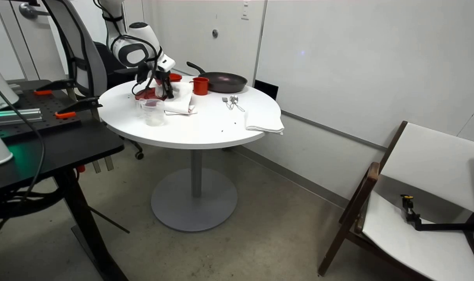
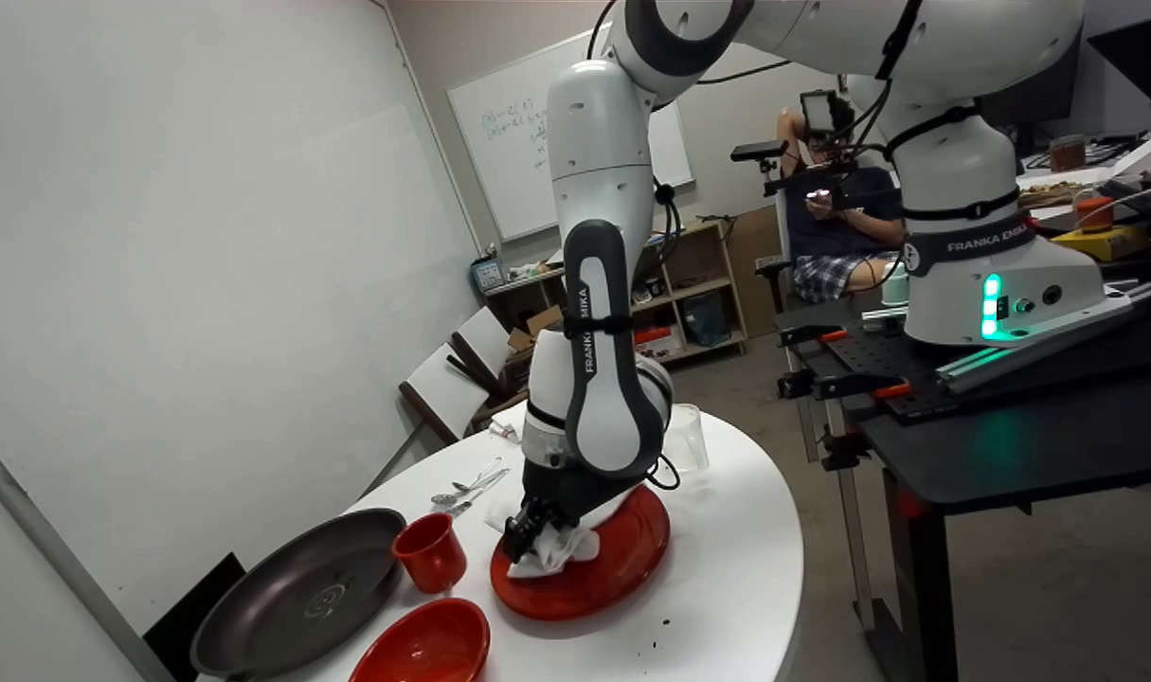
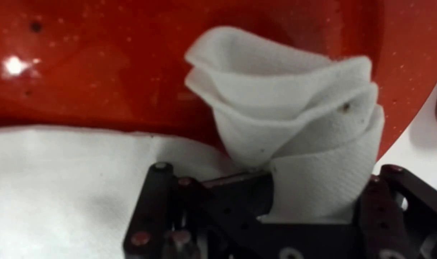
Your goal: Use the towel to clean the red plate
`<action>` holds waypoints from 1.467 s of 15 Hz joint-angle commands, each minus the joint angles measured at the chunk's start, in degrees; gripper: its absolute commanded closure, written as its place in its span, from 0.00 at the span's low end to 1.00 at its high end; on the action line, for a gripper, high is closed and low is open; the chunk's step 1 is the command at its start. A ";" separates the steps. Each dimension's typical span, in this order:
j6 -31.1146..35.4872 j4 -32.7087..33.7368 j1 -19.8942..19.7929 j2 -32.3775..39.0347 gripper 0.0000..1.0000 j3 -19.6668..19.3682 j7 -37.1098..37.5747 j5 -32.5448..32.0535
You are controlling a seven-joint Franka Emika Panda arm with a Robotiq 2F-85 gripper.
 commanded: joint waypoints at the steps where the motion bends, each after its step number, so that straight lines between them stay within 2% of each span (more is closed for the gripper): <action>1: -0.62 -0.99 5.09 -0.13 0.99 -5.61 -2.70 4.04; 5: -10.63 -2.34 11.39 -0.98 0.99 -12.85 -2.82 5.98; 9: -19.62 -2.64 14.85 -2.59 0.99 -16.81 -1.55 2.21; 13: -32.21 -2.31 17.19 -4.54 1.00 -20.24 0.41 -4.20; 17: -44.80 -0.66 11.68 -7.72 0.98 -15.60 -1.76 -10.99; 22: -54.75 1.60 4.73 -9.08 0.98 -9.27 -3.35 -12.73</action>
